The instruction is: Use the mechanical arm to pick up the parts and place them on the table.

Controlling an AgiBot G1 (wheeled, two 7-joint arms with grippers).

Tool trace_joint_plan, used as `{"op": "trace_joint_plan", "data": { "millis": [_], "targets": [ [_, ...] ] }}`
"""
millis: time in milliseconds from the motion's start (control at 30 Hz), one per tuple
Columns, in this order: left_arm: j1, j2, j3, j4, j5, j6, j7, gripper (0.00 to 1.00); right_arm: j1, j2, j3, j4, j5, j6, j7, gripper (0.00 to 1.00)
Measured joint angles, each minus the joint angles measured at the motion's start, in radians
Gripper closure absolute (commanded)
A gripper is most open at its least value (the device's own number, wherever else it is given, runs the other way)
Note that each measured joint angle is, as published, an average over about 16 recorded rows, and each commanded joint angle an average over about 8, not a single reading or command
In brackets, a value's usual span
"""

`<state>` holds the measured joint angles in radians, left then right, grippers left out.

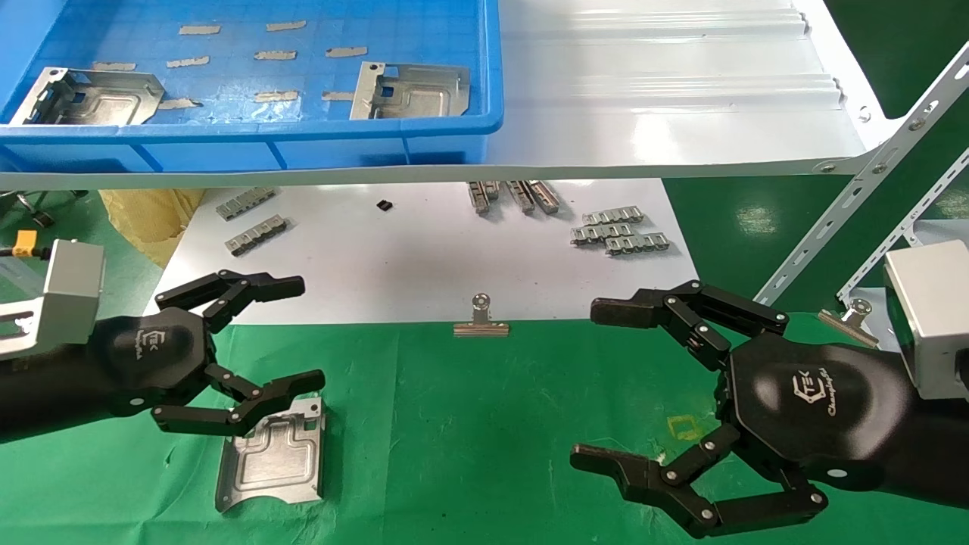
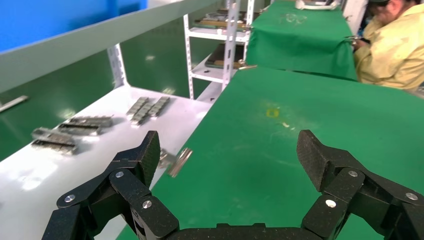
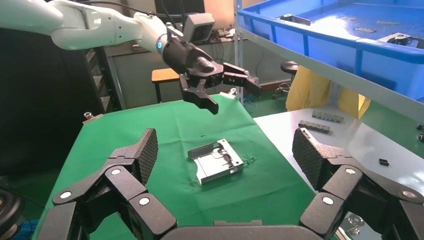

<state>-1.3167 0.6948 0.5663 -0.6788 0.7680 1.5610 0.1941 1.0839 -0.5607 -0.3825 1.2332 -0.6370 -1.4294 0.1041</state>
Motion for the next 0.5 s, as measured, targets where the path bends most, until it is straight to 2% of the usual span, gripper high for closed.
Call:
{"op": "trace_joint_plan", "data": {
  "millis": [500],
  "targets": [
    [0.092, -0.032, -0.109, -0.231, -0.014, -0.025, -0.146, 0.0, 0.0, 0.0, 0.0, 0.0, 0.0, 0.0, 0.0, 0.0]
  ]
}}
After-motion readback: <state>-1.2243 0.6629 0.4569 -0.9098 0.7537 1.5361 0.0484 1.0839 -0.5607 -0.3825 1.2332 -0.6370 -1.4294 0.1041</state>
